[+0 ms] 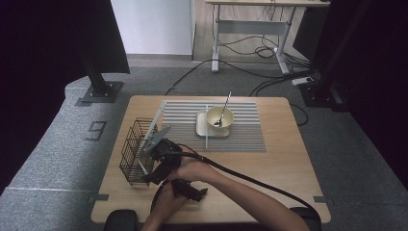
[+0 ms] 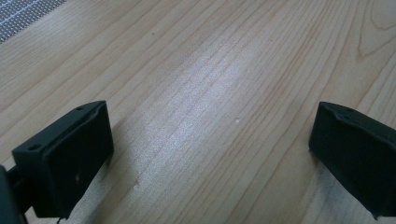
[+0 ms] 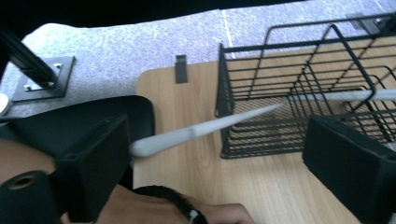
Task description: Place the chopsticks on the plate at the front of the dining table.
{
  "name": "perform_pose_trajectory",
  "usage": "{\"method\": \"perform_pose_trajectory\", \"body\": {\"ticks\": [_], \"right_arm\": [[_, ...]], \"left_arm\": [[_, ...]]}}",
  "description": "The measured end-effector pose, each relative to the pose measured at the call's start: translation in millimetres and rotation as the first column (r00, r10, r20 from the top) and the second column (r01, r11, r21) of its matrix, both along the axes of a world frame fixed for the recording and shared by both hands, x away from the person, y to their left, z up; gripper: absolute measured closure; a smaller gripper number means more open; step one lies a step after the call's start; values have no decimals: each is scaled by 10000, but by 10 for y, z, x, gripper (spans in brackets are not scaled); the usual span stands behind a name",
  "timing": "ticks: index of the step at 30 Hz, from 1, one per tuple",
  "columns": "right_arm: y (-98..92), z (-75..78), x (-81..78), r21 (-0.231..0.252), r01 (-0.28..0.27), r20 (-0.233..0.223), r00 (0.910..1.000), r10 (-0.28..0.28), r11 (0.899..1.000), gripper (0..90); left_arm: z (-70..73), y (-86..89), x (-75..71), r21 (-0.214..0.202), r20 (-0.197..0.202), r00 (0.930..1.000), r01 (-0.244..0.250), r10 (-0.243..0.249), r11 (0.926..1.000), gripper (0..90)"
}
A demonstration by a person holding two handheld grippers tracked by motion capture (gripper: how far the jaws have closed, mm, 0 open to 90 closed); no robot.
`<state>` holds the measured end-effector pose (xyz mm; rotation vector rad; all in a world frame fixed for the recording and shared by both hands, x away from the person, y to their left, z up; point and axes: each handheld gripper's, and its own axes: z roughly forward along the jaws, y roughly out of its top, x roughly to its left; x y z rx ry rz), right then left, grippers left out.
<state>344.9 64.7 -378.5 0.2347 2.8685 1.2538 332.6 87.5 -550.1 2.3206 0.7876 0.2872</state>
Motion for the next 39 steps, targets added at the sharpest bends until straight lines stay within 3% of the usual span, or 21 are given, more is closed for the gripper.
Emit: {"method": "perform_pose_trajectory", "body": {"ticks": [4, 7, 8, 10, 14, 17, 21, 22, 23, 24, 26, 28, 33, 39], "right_arm": [[-72, 39, 78, 223, 465, 7, 9989, -466, 9987, 146], [-106, 71, 104, 262, 698, 220, 9973, -703, 9972, 167], [-136, 101, 136, 263, 958, 566, 9937, -971, 9951, 197], [-158, 118, 174, 276, 1199, 756, 9897, -1217, 9924, 232], [-176, 96, 271, 310, 1424, 848, 9859, -1445, 9893, 308], [-174, 67, 320, 406, 1340, 623, 9887, -1363, 9902, 342], [-151, -1, 407, 503, 1286, 430, 9905, -1308, 9904, 479], [-151, -1, 407, 503, 1286, 430, 9905, -1308, 9904, 479], [-145, -13, 418, 488, 1249, 473, 9908, -1272, 9910, 505], [-141, -28, 429, 526, 1283, 713, 9887, -1319, 9903, 587], [-140, -31, 432, 545, 1284, 842, 9876, -1327, 9902, 611], [-143, -28, 444, 667, 1204, 1024, 9866, -1268, 9905, 696], [-146, -18, 465, 785, 1014, 1101, 9879, -1097, 9917, 804], [-148, -9, 443, 663, 1016, 1533, 9820, -1108, 9926, 833]], "left_arm": [[0, -1, -2, -10, -11, 10000, -25, 25, 10000, 0], [-1, -1, -2, -8, -7, 10000, -22, 22, 10000, 0], [0, -1, -1, 8, -6, 10000, -8, 8, 10000, 0], [1, 0, 0, 20, -2, 10000, 2, -2, 10000, 0], [1, 1, 2, 13, -2, 10000, 16, -16, 10000, 0], [-1, 1, 1, 18, 32, 10000, 24, -24, 10000, 0], [0, -3, -2, 17, 23, 10000, -18, 18, 10000, 0], [0, -3, -2, 17, 23, 10000, -18, 18, 10000, 0], [1, -3, -2, 32, 13, 10000, -26, 26, 10000, 0], [2, -2, -2, 41, 5, 10000, -19, 19, 10000, 0], [2, -2, -2, 46, 5, 10000, -15, 15, 10000, 0], [3, -1, -1, 54, 10, 10000, -7, 7, 10000, 0], [2, -3, -4, 27, -9, 10000, -29, 29, 10000, 0], [3, -2, -3, 51, -5, 10000, -15, 15, 10000, 0]]}}
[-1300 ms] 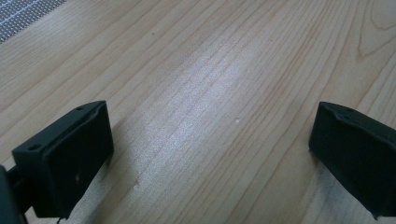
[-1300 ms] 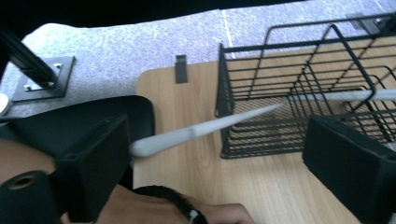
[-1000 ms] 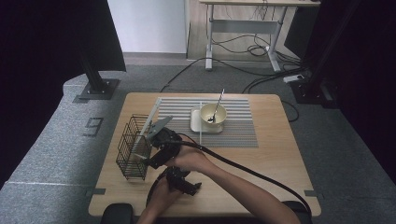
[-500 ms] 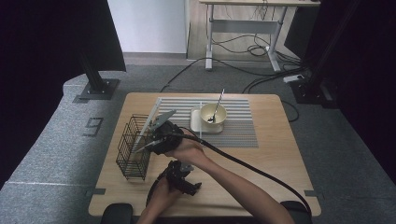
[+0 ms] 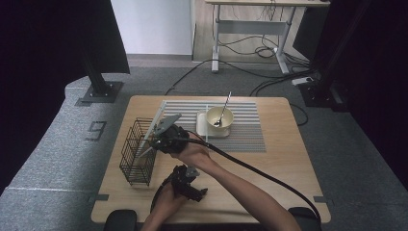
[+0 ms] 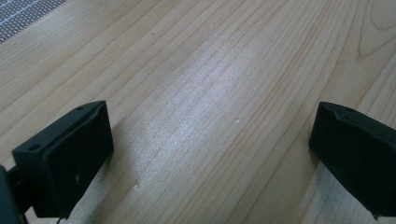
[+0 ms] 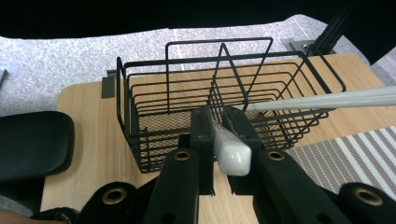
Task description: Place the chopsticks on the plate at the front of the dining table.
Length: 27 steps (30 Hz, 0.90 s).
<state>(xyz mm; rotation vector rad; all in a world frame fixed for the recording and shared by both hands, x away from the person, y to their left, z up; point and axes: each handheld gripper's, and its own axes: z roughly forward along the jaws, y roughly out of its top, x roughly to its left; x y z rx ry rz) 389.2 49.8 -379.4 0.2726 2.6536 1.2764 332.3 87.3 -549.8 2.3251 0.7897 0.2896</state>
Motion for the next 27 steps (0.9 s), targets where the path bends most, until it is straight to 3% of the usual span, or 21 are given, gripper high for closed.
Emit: {"method": "perform_pose_trajectory", "body": {"ticks": [27], "right_arm": [[-194, 360, -100, 559, -263, 49, 9996, 260, 9981, 834]], "left_arm": [[-2, 3, 5, -40, 16, 10000, 45, -45, 10000, 0]]}}
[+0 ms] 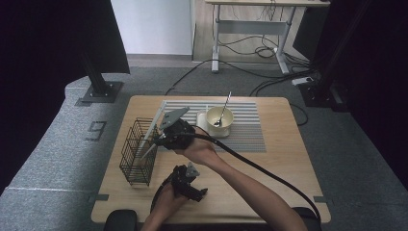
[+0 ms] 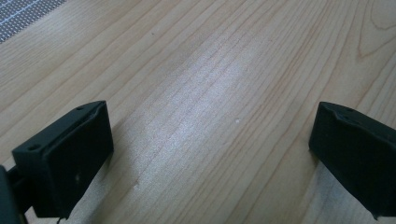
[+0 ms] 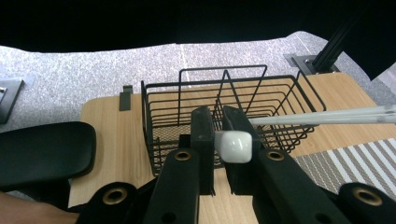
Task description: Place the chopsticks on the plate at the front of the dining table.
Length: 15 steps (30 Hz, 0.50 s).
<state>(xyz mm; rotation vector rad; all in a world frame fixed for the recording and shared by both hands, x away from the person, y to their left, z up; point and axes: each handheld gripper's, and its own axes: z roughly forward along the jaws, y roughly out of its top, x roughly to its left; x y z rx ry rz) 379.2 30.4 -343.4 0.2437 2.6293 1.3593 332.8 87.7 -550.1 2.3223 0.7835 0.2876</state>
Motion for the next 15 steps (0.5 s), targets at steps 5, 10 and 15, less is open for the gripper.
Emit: {"method": "perform_pose_trajectory", "body": {"ticks": [5, 10, 15], "right_arm": [[-66, 99, -17, 149, -11, 48, 10000, 10, 9999, 834], [-140, 212, -38, 377, 1, 62, 10000, -3, 9993, 833], [-199, 297, -52, 499, 23, 107, 9999, -29, 9988, 833]], "left_arm": [[2, 2, 2, 34, 8, 10000, 31, -31, 10000, 0], [0, 1, 1, 11, 6, 10000, 11, -11, 10000, 0], [0, 0, 0, -2, 1, 10000, 1, -1, 10000, 0]]}}
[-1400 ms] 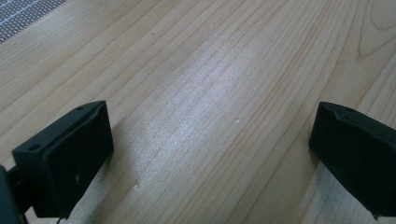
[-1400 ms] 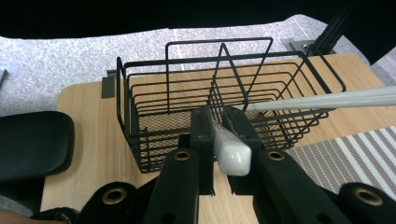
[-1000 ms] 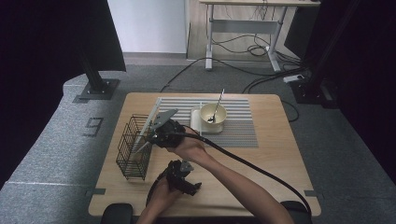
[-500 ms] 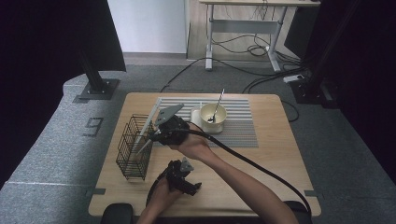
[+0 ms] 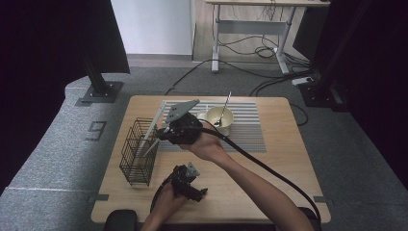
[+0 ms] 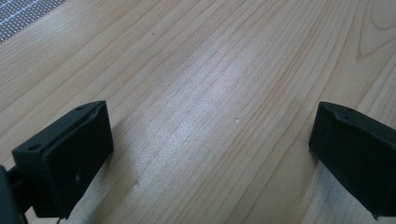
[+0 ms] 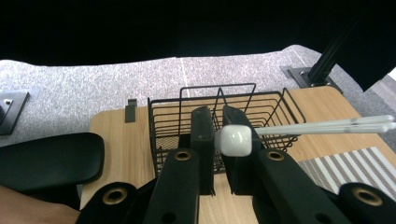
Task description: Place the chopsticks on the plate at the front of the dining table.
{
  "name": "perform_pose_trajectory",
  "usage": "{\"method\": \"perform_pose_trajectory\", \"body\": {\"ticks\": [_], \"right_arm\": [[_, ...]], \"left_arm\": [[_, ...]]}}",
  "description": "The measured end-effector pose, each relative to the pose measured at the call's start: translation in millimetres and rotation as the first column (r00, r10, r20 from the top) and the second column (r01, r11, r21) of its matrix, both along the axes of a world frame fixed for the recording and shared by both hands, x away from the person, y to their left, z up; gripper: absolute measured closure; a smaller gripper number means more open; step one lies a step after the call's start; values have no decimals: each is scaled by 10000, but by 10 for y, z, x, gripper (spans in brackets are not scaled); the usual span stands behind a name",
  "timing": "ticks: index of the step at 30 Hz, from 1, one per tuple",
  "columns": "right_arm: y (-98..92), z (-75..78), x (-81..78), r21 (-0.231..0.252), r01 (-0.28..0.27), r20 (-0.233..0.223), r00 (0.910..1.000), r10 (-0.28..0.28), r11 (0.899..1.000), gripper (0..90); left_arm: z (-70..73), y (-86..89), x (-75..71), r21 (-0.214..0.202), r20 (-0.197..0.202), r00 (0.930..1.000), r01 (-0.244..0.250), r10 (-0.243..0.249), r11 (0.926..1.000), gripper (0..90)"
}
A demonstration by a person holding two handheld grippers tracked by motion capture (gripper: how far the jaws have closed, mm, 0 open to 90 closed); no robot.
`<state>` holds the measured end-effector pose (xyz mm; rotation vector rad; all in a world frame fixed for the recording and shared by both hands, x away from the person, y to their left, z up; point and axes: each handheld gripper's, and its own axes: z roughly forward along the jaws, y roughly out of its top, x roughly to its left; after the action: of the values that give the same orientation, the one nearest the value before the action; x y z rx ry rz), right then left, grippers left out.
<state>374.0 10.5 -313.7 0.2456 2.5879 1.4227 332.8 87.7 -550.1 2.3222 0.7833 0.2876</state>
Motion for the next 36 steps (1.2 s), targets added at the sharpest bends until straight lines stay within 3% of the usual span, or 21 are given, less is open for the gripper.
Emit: {"method": "perform_pose_trajectory", "body": {"ticks": [21, 29, 36], "right_arm": [[-392, 420, -34, 692, 680, 591, 9956, -721, 9953, 834], [-550, 466, -27, 682, 1023, 801, 9910, -1077, 9924, 834], [-735, 416, 3, 592, 1426, 849, 9854, -1473, 9880, 834]], "left_arm": [[-2, 3, 2, -33, 5, 10000, 23, -23, 10000, 0], [-1, 8, 2, -38, 1, 10000, 65, -65, 10000, 0], [17, 32, 4, -123, -50, 10000, -7, 6, 9999, 27]]}}
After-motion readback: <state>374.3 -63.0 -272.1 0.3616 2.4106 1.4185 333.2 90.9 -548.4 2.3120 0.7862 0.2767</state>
